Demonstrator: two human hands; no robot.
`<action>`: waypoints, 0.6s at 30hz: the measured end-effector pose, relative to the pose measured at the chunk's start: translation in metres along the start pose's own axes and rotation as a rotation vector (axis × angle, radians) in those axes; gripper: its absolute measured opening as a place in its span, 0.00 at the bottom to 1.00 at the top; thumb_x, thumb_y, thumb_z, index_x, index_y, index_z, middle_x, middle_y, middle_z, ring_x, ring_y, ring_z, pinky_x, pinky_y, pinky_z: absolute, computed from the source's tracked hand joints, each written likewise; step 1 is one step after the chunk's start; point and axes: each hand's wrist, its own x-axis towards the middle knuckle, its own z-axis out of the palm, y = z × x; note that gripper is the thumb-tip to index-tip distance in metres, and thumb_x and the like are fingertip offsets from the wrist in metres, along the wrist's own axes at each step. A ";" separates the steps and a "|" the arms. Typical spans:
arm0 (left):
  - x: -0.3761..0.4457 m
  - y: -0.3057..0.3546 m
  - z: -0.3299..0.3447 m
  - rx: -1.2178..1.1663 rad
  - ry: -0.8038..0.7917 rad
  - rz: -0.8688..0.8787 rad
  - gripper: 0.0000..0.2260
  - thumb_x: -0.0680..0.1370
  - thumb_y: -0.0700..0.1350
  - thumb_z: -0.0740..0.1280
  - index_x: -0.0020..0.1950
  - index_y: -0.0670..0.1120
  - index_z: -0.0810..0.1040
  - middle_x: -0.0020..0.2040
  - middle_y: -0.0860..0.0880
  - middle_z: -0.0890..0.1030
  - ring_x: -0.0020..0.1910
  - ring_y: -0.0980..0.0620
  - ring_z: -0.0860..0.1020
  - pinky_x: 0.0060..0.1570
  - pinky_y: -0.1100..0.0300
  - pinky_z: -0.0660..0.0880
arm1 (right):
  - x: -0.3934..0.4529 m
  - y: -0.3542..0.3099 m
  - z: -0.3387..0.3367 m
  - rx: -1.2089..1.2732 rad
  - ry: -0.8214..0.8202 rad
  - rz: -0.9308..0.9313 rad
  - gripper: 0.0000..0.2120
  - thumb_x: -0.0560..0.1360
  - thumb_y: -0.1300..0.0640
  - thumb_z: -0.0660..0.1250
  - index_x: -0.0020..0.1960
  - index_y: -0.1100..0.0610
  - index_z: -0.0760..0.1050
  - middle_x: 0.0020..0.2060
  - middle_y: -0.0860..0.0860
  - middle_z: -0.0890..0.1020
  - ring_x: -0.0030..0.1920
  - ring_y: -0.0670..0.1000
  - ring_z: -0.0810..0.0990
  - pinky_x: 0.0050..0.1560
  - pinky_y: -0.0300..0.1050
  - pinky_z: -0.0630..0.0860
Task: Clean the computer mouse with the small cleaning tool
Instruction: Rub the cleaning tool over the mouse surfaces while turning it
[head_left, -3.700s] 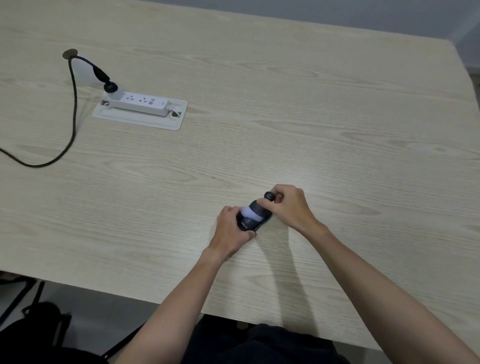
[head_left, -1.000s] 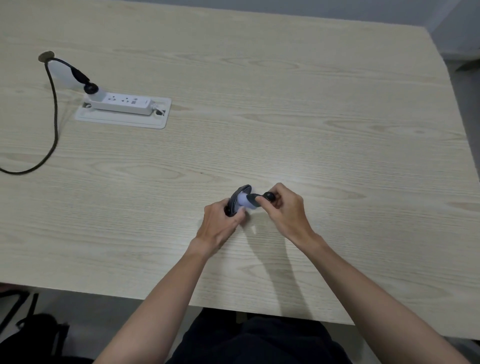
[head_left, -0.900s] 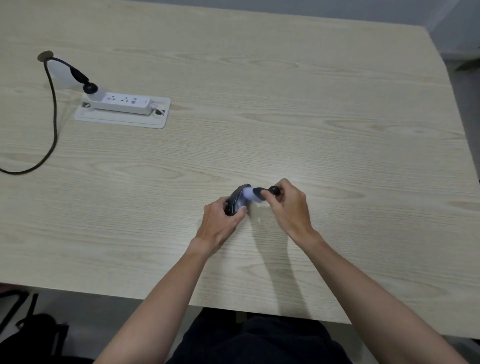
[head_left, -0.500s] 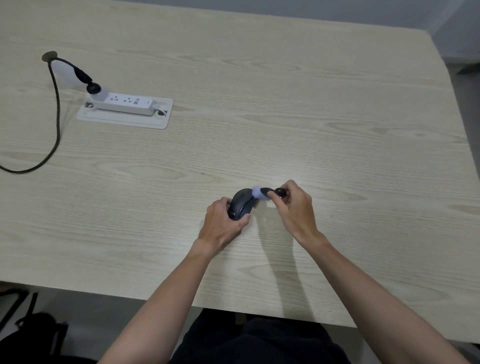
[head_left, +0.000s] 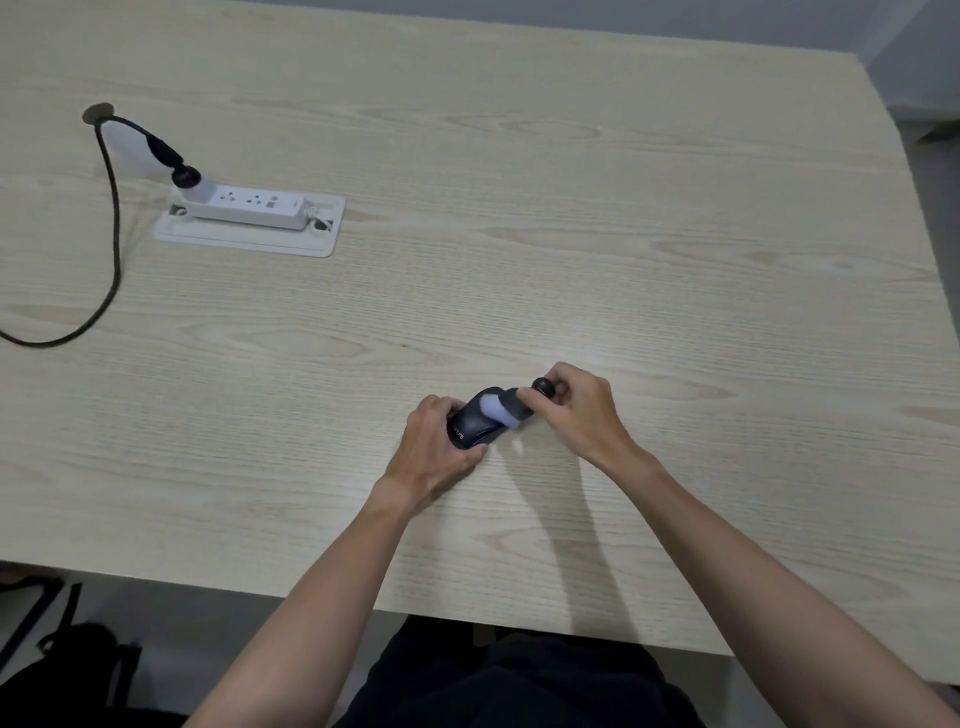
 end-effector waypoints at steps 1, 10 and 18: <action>0.001 -0.001 0.000 0.009 -0.009 0.004 0.22 0.64 0.57 0.74 0.55 0.53 0.77 0.47 0.54 0.76 0.47 0.57 0.73 0.41 0.71 0.65 | 0.001 0.002 0.001 -0.029 -0.014 0.017 0.15 0.74 0.49 0.74 0.40 0.60 0.76 0.32 0.50 0.76 0.32 0.46 0.71 0.35 0.40 0.70; 0.008 -0.005 -0.004 0.039 -0.069 0.044 0.24 0.65 0.49 0.79 0.59 0.49 0.79 0.51 0.52 0.75 0.49 0.56 0.73 0.44 0.72 0.65 | 0.002 -0.004 0.001 -0.113 0.093 -0.015 0.14 0.76 0.48 0.72 0.42 0.58 0.74 0.33 0.47 0.76 0.34 0.48 0.74 0.35 0.42 0.70; 0.014 -0.004 -0.008 -0.003 -0.133 -0.009 0.32 0.71 0.34 0.71 0.74 0.50 0.72 0.57 0.50 0.67 0.55 0.54 0.70 0.54 0.77 0.64 | 0.011 -0.004 -0.004 -0.229 0.088 0.022 0.13 0.77 0.49 0.71 0.44 0.58 0.75 0.35 0.48 0.78 0.36 0.48 0.76 0.34 0.43 0.70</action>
